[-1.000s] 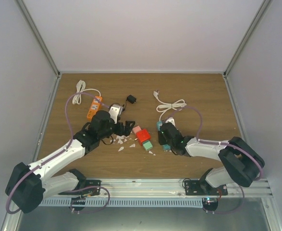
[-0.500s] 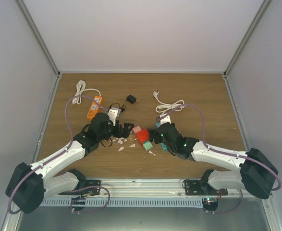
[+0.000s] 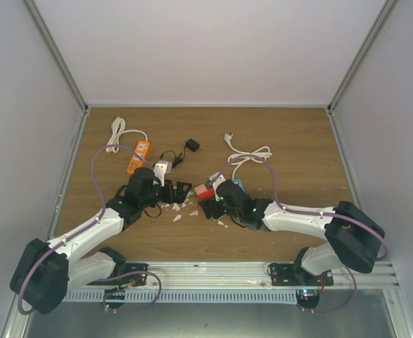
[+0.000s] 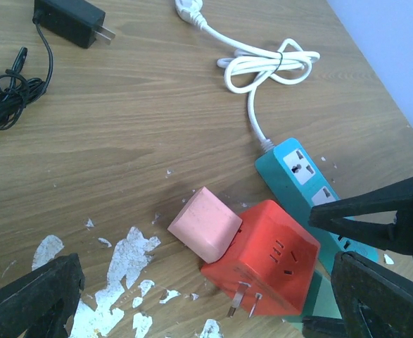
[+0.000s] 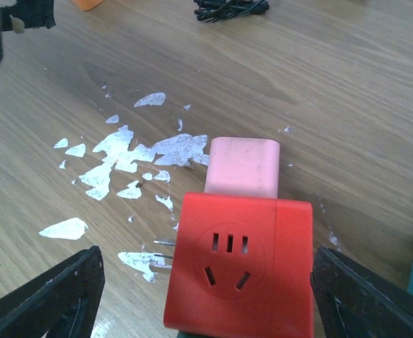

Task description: Insert the plug

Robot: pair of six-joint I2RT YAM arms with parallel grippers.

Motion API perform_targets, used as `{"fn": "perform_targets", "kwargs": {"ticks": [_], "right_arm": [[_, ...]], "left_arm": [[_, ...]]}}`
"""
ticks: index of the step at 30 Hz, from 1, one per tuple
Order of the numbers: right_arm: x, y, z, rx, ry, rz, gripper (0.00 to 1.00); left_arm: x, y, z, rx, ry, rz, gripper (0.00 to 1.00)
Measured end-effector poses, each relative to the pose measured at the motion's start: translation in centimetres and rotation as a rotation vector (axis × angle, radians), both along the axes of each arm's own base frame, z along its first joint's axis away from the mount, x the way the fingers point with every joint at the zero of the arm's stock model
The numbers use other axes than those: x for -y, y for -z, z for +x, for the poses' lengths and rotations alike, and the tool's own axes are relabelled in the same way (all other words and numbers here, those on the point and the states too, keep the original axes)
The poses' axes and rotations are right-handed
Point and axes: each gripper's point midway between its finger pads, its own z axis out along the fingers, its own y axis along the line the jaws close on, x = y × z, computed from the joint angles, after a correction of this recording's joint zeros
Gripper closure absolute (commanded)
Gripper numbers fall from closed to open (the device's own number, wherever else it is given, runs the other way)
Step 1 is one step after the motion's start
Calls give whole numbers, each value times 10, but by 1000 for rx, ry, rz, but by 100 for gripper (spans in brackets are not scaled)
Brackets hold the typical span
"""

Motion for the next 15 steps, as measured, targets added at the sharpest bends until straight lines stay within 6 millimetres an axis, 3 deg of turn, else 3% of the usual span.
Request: {"fn": "perform_targets", "kwargs": {"ticks": [6, 15], "right_arm": [[-9, 14, 5, -22, -7, -32, 19], [-8, 16, 11, -8, 19, -51, 17]], "left_arm": [[-1, 3, -1, 1, 2, -5, 1], [-1, 5, -2, -5, 5, -6, 1]]}}
